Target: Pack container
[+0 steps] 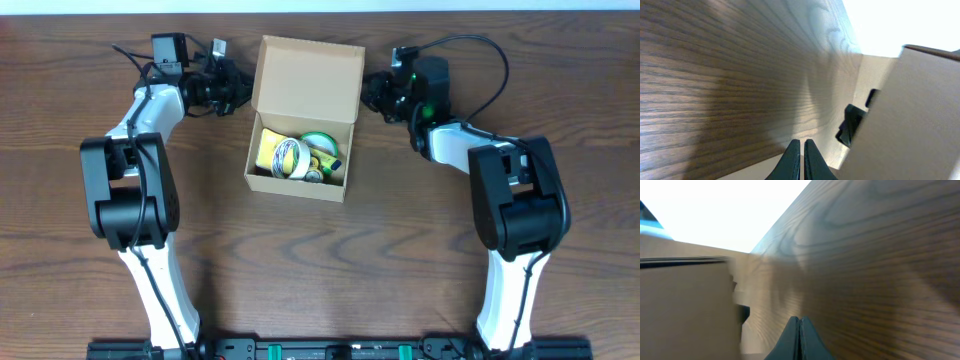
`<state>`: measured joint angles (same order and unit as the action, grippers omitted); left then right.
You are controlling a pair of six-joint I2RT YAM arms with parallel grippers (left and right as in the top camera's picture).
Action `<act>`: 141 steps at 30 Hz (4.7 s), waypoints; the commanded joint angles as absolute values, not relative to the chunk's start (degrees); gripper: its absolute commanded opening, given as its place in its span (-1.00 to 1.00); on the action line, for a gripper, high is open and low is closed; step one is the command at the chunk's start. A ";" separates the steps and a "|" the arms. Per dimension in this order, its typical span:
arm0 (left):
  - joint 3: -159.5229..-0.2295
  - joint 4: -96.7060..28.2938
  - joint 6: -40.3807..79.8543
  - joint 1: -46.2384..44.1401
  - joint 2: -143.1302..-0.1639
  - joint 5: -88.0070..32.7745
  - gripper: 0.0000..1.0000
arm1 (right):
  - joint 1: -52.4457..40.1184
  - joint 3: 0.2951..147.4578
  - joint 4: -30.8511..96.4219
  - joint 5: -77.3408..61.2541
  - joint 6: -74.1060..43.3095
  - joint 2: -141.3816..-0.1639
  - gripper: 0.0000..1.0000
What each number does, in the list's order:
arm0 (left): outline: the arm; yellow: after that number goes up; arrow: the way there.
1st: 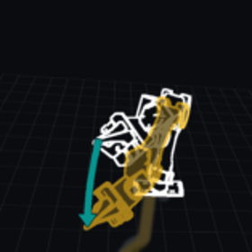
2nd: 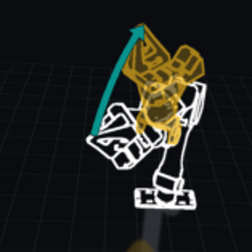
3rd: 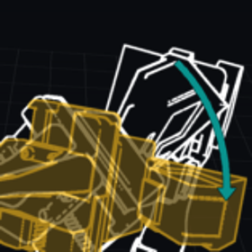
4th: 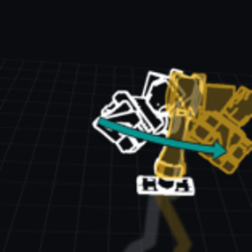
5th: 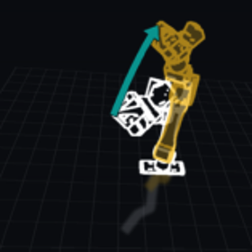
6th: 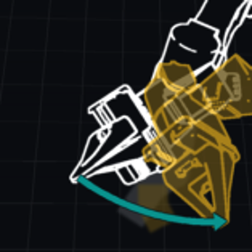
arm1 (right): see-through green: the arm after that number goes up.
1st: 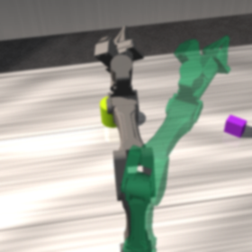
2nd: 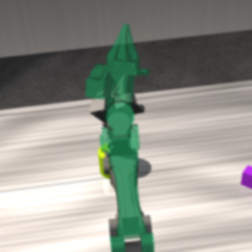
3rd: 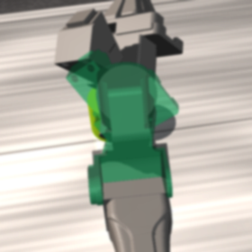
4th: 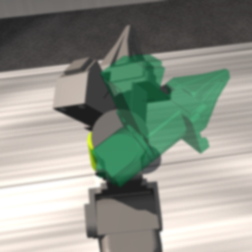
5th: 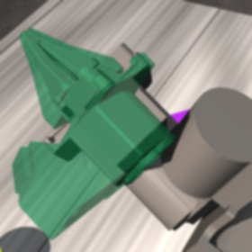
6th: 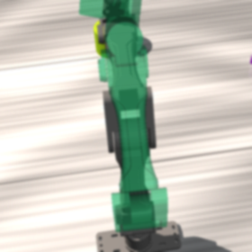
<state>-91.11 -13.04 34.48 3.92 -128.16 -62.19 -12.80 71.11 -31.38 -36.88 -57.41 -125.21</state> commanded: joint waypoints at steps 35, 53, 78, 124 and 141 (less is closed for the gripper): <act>-94.28 -50.24 4.25 5.21 -112.20 -40.25 -0.89 | -19.99 74.00 -3.05 -40.95 -30.89 -107.07 -0.97; -94.70 -62.94 5.19 5.17 -93.19 -12.84 -0.88 | -39.07 84.47 34.59 -8.97 -16.82 -100.73 -0.97; -94.67 -67.09 7.73 5.21 -85.58 -11.35 -0.89 | -44.14 84.75 41.04 -5.32 -17.78 -112.44 -0.97; -60.10 -61.71 3.40 7.16 -34.68 -11.62 0.91 | -18.39 43.40 53.69 -6.20 -3.79 -26.09 0.99; -59.81 -65.01 0.30 7.07 -31.48 -6.83 0.91 | -18.39 43.38 53.82 -6.20 -3.79 -26.20 0.98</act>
<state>-60.36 -65.45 3.55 6.98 -34.11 -8.71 -18.87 43.66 53.78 -6.57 -2.83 -26.35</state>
